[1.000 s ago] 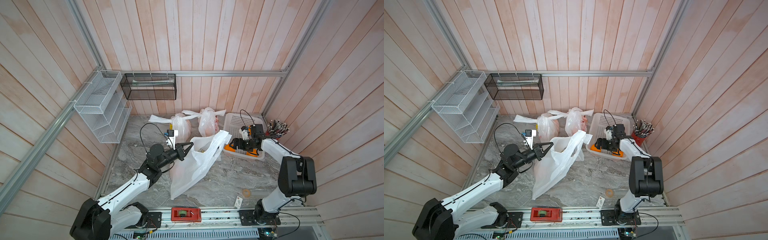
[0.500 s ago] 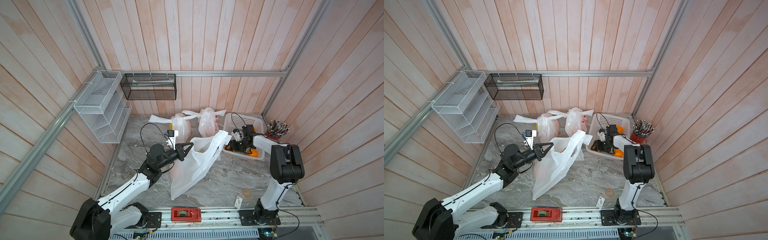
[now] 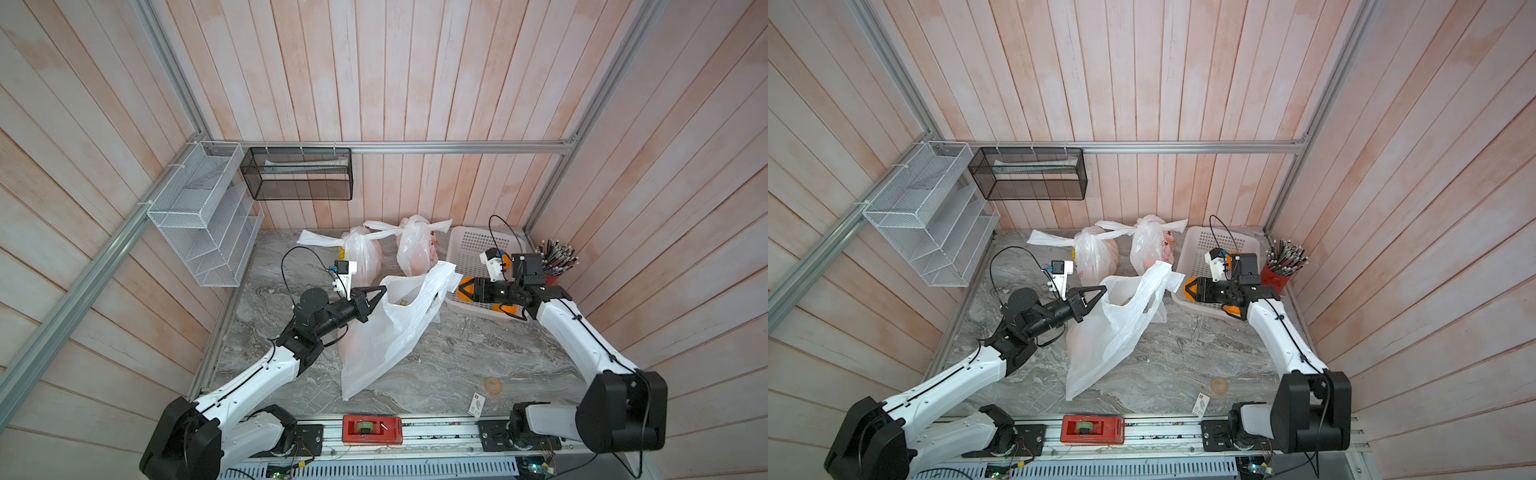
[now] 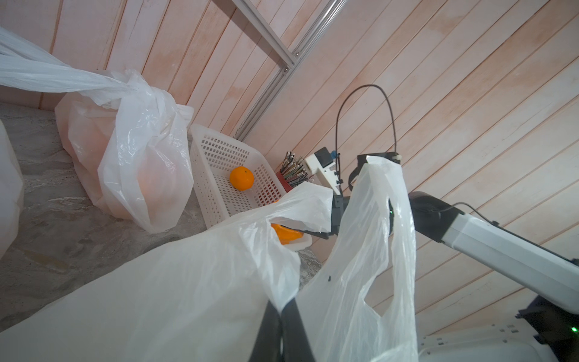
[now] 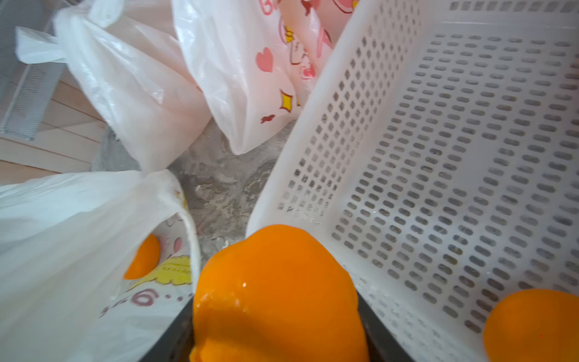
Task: Place the oranges into plastic bags & tie knots
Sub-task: Place the orange in the plastic bag.
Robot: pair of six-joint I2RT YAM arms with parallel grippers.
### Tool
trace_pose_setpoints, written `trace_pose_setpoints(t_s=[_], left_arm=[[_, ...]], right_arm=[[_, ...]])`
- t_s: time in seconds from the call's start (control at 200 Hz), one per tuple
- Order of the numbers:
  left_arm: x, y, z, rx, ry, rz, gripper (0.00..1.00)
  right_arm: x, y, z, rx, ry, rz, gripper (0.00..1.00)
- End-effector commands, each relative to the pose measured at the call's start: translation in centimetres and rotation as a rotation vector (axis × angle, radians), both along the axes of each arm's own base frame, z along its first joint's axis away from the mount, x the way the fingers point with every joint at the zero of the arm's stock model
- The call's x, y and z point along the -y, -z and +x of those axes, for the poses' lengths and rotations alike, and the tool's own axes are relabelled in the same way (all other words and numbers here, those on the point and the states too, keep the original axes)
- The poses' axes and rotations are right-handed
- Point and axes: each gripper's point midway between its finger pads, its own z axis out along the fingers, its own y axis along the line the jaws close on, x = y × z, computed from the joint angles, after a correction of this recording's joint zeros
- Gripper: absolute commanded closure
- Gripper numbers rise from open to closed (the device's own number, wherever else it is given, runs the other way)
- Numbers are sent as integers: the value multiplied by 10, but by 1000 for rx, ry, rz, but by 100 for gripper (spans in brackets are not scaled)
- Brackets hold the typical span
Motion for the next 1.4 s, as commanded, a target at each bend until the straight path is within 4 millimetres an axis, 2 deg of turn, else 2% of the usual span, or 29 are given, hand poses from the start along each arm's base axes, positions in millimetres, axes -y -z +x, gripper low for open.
trace_pose_setpoints(t_s=[0.0, 0.135, 0.385, 0.515, 0.66, 0.88, 1.185, 1.27, 1.395], left_arm=[[0, -1, 1, 23, 4, 9, 100], [0, -1, -1, 23, 13, 0, 100], [1, -3, -5, 25, 32, -10, 100], [-2, -2, -6, 23, 20, -13, 100], [-7, -5, -6, 27, 4, -28, 100], [-15, -10, -8, 36, -6, -46, 100], [-20, -25, -14, 80, 14, -75, 100], [-21, -27, -14, 86, 13, -82, 100], [-23, -27, -13, 85, 0, -92, 100]], right_arm=[[-37, -10, -31, -27, -97, 127, 51], [-78, -21, -49, -19, -206, 186, 50], [-148, -35, -35, 47, -333, 217, 48], [-174, -34, -33, 46, -399, 241, 41], [-186, -33, -28, 52, -423, 269, 39], [-195, -66, -31, 121, -470, 379, 43], [-199, -95, -47, 195, -530, 434, 43], [-202, -94, -49, 194, -533, 432, 42], [-211, -76, -52, 143, -552, 411, 40]])
